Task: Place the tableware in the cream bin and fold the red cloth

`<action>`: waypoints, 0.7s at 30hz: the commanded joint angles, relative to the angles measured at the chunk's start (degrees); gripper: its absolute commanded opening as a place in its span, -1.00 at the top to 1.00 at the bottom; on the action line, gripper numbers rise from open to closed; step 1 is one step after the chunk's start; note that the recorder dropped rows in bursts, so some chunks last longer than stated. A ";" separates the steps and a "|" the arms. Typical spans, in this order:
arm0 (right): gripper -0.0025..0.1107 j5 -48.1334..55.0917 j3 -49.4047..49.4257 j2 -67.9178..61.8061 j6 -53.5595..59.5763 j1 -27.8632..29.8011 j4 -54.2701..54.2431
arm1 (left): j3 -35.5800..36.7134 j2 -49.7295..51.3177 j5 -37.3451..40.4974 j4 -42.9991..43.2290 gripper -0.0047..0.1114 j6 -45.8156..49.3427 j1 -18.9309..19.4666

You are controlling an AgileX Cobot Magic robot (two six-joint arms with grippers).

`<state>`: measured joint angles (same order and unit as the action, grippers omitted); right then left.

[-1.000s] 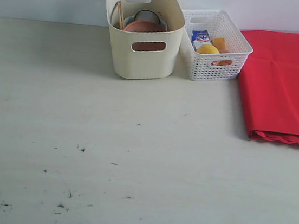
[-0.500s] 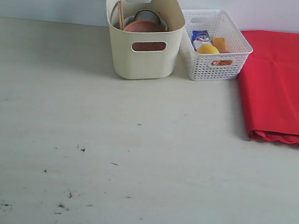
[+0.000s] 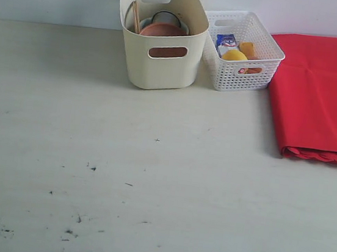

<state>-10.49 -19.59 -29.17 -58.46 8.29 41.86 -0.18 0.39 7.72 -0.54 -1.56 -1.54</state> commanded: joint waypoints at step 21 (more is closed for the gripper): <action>0.96 9.58 0.55 0.26 -10.88 -0.32 2.68 | 0.18 -0.39 0.32 -0.70 0.90 0.35 0.08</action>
<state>-6.75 -19.59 -29.17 -66.34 8.17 42.46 -0.18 0.39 7.75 -0.54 -1.56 -1.54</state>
